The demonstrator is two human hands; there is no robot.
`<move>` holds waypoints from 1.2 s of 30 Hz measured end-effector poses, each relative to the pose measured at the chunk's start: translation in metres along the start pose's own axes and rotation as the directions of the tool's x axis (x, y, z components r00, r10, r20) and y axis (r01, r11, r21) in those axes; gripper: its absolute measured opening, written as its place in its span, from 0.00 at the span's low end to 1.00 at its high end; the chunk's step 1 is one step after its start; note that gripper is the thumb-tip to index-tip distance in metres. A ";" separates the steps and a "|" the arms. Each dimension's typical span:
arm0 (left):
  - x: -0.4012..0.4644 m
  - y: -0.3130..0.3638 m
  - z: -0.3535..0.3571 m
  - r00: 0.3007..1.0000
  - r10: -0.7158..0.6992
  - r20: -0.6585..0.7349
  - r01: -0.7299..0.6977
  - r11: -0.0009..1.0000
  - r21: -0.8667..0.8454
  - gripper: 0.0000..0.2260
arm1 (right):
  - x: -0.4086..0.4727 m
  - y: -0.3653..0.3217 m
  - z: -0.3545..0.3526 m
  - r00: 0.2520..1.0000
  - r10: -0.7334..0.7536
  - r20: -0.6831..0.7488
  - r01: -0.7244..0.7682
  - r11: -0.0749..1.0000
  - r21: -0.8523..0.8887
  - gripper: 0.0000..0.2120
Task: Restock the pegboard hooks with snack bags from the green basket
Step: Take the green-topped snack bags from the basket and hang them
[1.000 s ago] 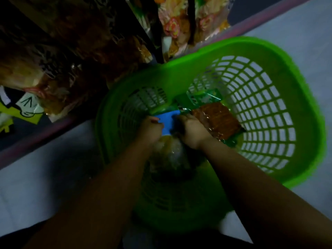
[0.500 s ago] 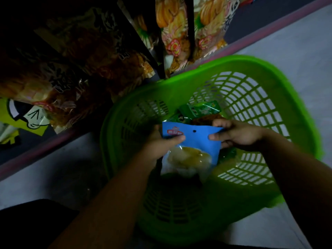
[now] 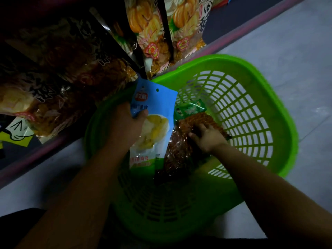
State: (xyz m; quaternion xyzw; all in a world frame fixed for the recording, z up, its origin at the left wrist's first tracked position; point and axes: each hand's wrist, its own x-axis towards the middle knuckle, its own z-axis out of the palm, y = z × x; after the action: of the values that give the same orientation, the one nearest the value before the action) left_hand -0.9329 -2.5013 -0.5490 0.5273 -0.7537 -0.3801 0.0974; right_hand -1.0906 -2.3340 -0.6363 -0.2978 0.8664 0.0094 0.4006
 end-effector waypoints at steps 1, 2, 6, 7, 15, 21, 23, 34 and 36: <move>0.001 0.000 -0.002 1.000 0.017 0.007 -0.017 1.000 0.018 0.17 | -0.002 0.000 0.000 0.997 -0.031 -0.068 0.030 0.999 -0.019 0.26; 0.001 -0.001 -0.005 0.999 0.030 0.020 -0.030 0.999 0.031 0.17 | -0.005 0.000 -0.002 0.991 -0.057 -0.119 0.053 0.998 -0.031 0.23; 0.002 -0.015 -0.003 0.998 -0.041 0.041 0.041 0.999 0.013 0.19 | 0.000 0.008 -0.006 0.990 -0.001 -0.138 0.000 1.000 -0.004 0.20; 0.001 -0.019 -0.002 0.997 -0.067 0.045 0.068 0.998 -0.004 0.19 | 0.005 0.009 -0.005 0.990 0.035 -0.133 -0.032 0.999 0.024 0.26; -0.005 -0.029 -0.002 0.976 -0.189 0.111 0.195 0.980 -0.042 0.19 | 0.018 0.026 -0.005 0.995 0.099 0.011 -0.099 0.995 0.013 0.59; -0.007 -0.024 -0.004 0.977 -0.179 0.111 0.193 0.974 -0.122 0.19 | 0.003 0.018 -0.012 0.973 0.149 -0.178 -0.146 0.989 0.029 0.48; -0.009 -0.021 -0.005 0.975 -0.186 0.125 0.206 0.962 -0.179 0.18 | -0.001 0.015 -0.028 0.986 0.128 -0.109 -0.108 0.979 0.172 0.38; -0.145 0.064 -0.156 0.917 -0.365 0.164 0.380 0.665 -0.643 0.06 | -0.225 -0.048 -0.131 0.935 0.073 -0.347 0.269 0.493 0.827 0.07; -0.176 0.090 -0.206 0.904 -0.410 0.125 0.381 0.635 -0.672 0.06 | -0.289 -0.068 -0.163 0.923 0.091 -0.374 0.297 0.448 0.843 0.07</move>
State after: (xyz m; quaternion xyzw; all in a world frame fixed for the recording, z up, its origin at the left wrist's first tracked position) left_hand -0.8097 -2.4309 -0.3010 0.6131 -0.4246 -0.6313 0.2131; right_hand -1.0220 -2.2840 -0.3084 -0.0936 0.7802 -0.5247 0.3273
